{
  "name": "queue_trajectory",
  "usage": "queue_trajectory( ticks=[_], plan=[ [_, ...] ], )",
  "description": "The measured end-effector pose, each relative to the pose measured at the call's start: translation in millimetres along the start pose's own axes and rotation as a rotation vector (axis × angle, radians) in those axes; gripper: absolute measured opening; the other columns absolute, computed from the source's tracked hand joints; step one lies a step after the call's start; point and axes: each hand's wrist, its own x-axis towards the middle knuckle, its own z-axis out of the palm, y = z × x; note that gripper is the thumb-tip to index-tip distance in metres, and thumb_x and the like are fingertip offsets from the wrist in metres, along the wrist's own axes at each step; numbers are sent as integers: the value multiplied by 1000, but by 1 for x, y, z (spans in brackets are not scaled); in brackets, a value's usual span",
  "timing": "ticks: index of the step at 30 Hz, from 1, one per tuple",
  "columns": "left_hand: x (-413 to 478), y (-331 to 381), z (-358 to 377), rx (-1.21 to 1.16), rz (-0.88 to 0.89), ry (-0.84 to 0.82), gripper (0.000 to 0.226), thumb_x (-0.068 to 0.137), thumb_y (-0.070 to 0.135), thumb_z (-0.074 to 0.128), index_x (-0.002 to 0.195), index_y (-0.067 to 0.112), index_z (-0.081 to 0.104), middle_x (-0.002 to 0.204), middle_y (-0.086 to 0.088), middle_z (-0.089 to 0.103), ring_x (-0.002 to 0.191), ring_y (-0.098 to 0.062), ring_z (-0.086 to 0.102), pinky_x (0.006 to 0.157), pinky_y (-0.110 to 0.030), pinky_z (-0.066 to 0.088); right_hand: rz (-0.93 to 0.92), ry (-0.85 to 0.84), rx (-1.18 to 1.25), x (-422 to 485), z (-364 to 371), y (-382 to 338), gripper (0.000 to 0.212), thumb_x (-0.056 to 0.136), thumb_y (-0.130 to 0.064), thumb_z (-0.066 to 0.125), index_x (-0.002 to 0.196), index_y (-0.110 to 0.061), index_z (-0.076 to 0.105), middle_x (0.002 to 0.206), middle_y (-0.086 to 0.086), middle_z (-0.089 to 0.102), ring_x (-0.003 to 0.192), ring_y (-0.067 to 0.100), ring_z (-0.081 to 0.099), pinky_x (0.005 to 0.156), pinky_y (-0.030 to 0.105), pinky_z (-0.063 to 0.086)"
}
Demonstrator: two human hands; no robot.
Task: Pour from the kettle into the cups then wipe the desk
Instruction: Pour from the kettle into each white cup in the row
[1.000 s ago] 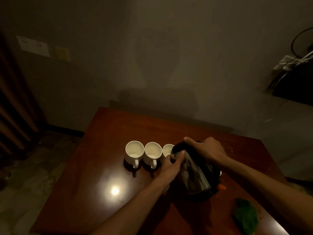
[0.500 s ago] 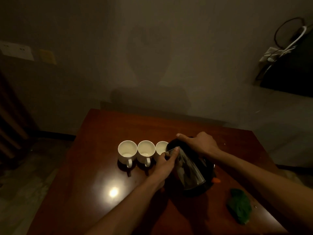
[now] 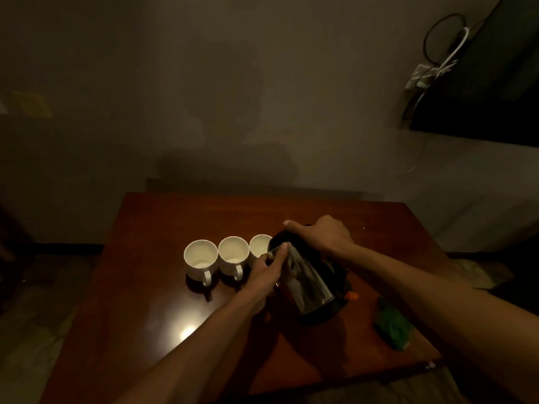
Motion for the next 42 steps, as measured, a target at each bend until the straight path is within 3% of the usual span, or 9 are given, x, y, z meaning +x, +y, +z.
queue_trajectory(
  ticks=[5,10,15,19,23,28,32,37,42],
  plan=[
    [1,-1,-4,-7,-24,5,73,87,68,56,139,17,50,136,-5,58,119,-25,57,100,-47,50,-15,-12,20,-1,1,-3,62,83,-74,56,66,-15,59,60,-1,59,47,14,57,47,20,42],
    [0,3,-6,-1,-15,15,66,89,65,55,134,17,53,131,-4,60,102,-17,59,72,-32,50,-8,-15,24,0,5,-5,61,83,-74,56,69,-15,61,65,0,62,54,16,61,55,23,47],
    [2,2,-8,-5,-18,9,67,90,64,54,138,17,52,131,-3,60,105,-19,57,73,-32,50,-2,-18,-5,1,4,-10,60,83,-73,57,68,-15,58,64,-1,60,53,15,59,51,21,44],
    [5,1,-9,-12,-26,-20,83,77,71,56,140,17,50,135,-4,59,117,-25,57,92,-43,52,-1,-22,-14,1,3,-11,59,84,-72,57,68,-16,57,64,-2,59,52,13,58,50,20,44],
    [3,0,-11,-54,-28,-36,78,80,68,58,139,17,51,124,2,61,103,-16,59,85,-40,54,-2,-27,-21,2,6,-12,58,84,-72,57,69,-15,57,64,-1,60,52,13,58,51,21,45],
    [3,-5,-13,-75,-45,-48,82,76,70,60,139,18,51,130,-1,61,110,-21,59,100,-50,51,-13,-45,-16,3,10,-11,59,82,-73,58,71,-15,60,66,-1,62,54,14,60,52,21,46],
    [5,-4,-13,-82,-42,-54,82,77,69,60,141,19,50,129,-1,60,111,-22,59,99,-49,52,-3,-36,-14,3,10,-11,60,81,-74,58,72,-14,61,67,1,64,56,16,62,55,23,48],
    [7,-1,-12,-75,-38,-44,88,71,73,60,140,20,50,134,-4,60,115,-24,59,95,-47,53,-15,-28,-20,2,5,-12,59,82,-73,57,67,-16,58,62,-2,59,50,13,58,48,19,43],
    [7,2,-11,-84,-33,-34,85,73,71,59,140,19,51,131,-3,61,106,-19,60,86,-40,55,-13,-35,-39,4,4,-16,59,82,-73,57,68,-16,57,64,-2,60,52,12,58,50,19,44]
  ],
)
